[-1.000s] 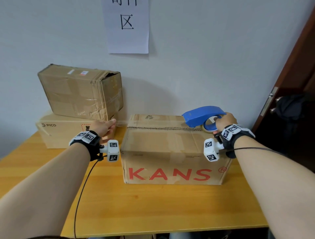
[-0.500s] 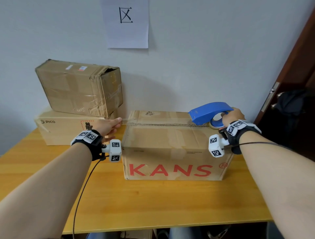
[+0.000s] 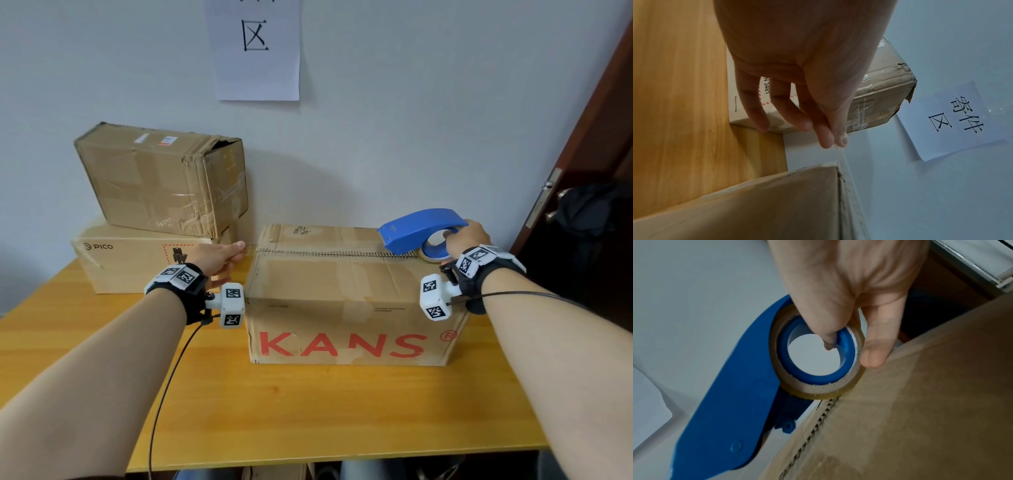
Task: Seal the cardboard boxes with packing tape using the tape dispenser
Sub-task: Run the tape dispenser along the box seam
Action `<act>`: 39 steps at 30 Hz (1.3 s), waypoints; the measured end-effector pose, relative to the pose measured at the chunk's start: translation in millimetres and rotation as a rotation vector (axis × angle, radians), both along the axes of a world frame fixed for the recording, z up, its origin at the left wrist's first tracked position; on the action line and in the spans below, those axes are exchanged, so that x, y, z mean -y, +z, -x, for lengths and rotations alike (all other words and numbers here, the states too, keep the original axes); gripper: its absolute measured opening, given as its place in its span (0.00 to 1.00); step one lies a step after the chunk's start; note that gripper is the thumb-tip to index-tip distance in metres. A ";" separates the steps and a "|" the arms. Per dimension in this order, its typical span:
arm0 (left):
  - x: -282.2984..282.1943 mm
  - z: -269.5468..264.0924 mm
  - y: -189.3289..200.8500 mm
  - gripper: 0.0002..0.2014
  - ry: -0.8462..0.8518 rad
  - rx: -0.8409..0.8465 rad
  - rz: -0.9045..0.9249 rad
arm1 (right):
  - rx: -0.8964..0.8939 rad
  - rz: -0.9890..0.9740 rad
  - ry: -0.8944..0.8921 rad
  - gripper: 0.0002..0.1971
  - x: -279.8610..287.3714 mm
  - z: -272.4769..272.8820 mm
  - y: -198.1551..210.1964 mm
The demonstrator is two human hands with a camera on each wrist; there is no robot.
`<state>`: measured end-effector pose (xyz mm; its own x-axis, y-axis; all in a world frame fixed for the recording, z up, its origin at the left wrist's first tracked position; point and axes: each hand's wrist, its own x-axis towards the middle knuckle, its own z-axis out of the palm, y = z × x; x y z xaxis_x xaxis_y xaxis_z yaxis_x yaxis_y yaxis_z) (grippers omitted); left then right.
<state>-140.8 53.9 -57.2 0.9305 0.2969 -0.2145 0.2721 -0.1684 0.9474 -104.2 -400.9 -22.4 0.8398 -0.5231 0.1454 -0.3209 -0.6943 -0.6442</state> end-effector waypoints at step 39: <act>-3.6 -8.2 15.0 0.33 -0.332 -0.426 -0.496 | 0.001 0.038 -0.004 0.10 -2.7 -0.1 -1.4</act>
